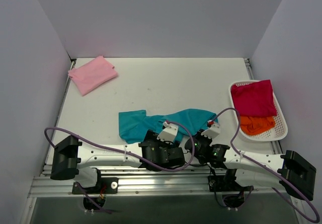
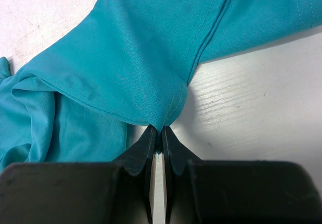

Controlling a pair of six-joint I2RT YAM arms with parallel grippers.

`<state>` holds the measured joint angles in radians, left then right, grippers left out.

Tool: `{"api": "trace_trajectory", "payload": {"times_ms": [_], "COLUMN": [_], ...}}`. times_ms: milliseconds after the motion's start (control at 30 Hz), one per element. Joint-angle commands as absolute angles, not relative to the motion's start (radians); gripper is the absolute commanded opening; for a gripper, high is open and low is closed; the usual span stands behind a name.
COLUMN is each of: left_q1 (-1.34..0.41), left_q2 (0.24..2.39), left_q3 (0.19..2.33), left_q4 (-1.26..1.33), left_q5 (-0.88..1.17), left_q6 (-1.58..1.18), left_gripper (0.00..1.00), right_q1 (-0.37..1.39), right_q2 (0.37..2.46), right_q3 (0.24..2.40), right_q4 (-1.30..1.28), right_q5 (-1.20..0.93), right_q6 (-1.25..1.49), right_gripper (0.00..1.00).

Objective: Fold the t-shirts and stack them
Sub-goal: Flatten the tshirt out

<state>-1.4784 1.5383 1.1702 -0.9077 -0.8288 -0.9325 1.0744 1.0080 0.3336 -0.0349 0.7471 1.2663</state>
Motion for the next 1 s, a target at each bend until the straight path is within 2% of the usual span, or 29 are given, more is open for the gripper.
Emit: {"api": "trace_trajectory", "payload": {"times_ms": [0,367,767,867,933,967], "left_q1": [-1.479,-1.425,-1.348,-1.339,-1.333,-1.330], "left_q2": [1.538,1.710,1.663,1.672,1.674,1.674], "left_q3": [1.187,1.197,1.109,1.109,1.108,1.108], "left_q4": [-0.920,-0.920,-0.816,-0.816,-0.813,-0.811], "left_q5": [-0.864,-0.868,-0.839,-0.841,-0.841,-0.841], "left_q6": [-0.945,-0.997,-0.954,-0.962,-0.965,-0.966], "left_gripper": [0.97,0.97,1.00,0.85,0.69,0.68], "right_q1": [1.075,1.075,1.075,1.075,1.075,1.075], "right_q2": [1.009,1.020,1.025,1.026,1.029,1.032], "right_q3": [0.333,0.336,0.333,0.333,0.333,0.334], "right_q4": [-0.060,-0.054,-0.046,-0.045,-0.044,-0.044], "right_q5": [0.790,0.784,0.784,0.784,0.784,0.785], "right_q6": [1.273,1.266,1.264,1.264,1.264,1.264], "right_gripper": [0.00,0.00,0.00,0.00,0.00,0.00]}}
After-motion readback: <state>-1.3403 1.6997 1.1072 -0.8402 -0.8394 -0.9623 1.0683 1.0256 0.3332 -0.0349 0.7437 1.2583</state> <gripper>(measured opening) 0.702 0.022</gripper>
